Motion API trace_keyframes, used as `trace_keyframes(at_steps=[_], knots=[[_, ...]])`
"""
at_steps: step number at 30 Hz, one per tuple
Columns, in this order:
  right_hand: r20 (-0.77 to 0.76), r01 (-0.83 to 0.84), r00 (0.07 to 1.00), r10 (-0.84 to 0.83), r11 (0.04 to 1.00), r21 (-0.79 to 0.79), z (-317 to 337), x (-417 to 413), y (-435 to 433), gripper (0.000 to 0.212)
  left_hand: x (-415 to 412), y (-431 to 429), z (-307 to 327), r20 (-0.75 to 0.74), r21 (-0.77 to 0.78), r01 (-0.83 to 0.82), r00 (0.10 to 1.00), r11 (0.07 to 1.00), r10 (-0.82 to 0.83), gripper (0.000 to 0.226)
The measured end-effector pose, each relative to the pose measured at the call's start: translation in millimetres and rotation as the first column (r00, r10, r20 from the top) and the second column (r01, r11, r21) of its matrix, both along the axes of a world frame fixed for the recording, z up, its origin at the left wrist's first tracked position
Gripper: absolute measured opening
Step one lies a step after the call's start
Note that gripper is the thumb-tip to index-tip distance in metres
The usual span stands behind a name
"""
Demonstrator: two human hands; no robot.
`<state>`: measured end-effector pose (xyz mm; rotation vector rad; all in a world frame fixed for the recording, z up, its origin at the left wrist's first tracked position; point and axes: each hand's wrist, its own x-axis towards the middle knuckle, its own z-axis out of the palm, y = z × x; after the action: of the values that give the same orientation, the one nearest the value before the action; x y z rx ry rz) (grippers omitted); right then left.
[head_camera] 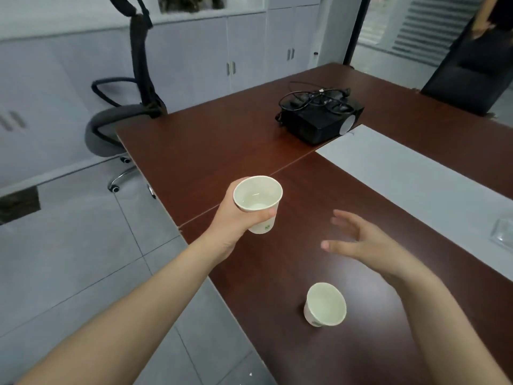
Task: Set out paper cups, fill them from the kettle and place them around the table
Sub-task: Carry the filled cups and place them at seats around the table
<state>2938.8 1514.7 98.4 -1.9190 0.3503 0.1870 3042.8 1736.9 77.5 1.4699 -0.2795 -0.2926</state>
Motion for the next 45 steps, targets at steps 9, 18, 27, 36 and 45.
trace_keyframes(at_steps=[9,18,27,36,45], knots=[[0.231,-0.188,0.962,0.144,0.966,0.179,34,131,124,0.047,71,57,15,0.035,-0.059,-0.002,0.999,0.998,0.004,0.071],[0.232,-0.16,0.969,0.084,0.93,0.331,33,260,221,0.035,217,157,19,0.056,-0.015,0.091,0.994,0.996,-0.09,0.08],[0.231,-0.087,0.973,-0.016,0.898,0.431,34,380,296,0.029,364,219,27,0.022,0.02,0.26,0.965,0.965,-0.261,0.079],[0.165,0.055,0.972,-0.166,0.848,0.528,24,507,309,0.027,493,222,24,-0.045,0.023,0.341,0.94,0.94,-0.339,0.082],[0.167,0.183,0.933,-0.32,0.818,0.546,16,640,281,0.031,639,181,27,-0.09,0.03,0.485,0.872,0.874,-0.481,0.074]])
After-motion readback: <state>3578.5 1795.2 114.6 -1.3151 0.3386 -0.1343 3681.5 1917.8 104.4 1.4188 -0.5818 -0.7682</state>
